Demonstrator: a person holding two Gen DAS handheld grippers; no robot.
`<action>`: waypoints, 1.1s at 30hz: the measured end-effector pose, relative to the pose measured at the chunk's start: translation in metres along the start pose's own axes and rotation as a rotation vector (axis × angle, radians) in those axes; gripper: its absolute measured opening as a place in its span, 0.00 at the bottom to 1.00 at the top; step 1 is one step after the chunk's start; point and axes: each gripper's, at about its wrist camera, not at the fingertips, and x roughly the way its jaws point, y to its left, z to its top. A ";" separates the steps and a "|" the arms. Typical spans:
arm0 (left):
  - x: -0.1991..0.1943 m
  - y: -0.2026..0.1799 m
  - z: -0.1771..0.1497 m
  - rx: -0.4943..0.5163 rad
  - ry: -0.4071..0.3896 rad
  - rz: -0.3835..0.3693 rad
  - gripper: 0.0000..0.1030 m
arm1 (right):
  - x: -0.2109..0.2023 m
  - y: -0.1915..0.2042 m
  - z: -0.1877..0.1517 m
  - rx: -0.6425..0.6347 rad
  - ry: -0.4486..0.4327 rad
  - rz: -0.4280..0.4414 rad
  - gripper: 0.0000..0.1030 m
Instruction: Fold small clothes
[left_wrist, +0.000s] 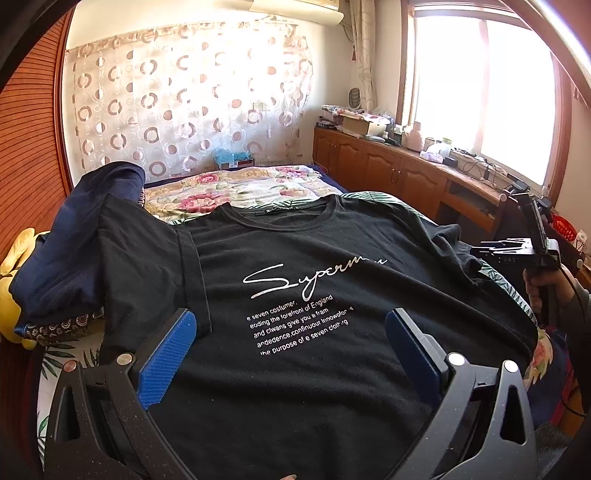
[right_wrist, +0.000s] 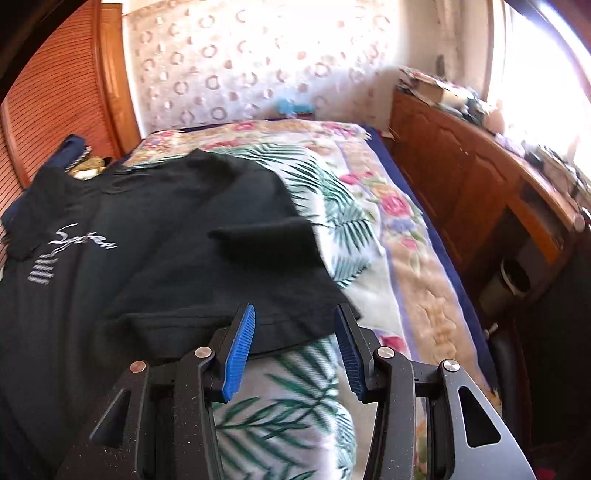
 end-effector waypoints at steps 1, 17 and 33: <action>0.001 0.000 0.000 -0.001 0.002 -0.001 1.00 | 0.005 -0.001 0.003 0.007 0.006 -0.012 0.45; 0.002 0.001 -0.002 -0.009 0.005 0.000 1.00 | -0.002 0.010 0.020 -0.070 0.005 0.077 0.03; 0.002 0.009 -0.007 -0.037 0.009 -0.006 1.00 | -0.005 0.161 0.113 -0.281 -0.118 0.372 0.03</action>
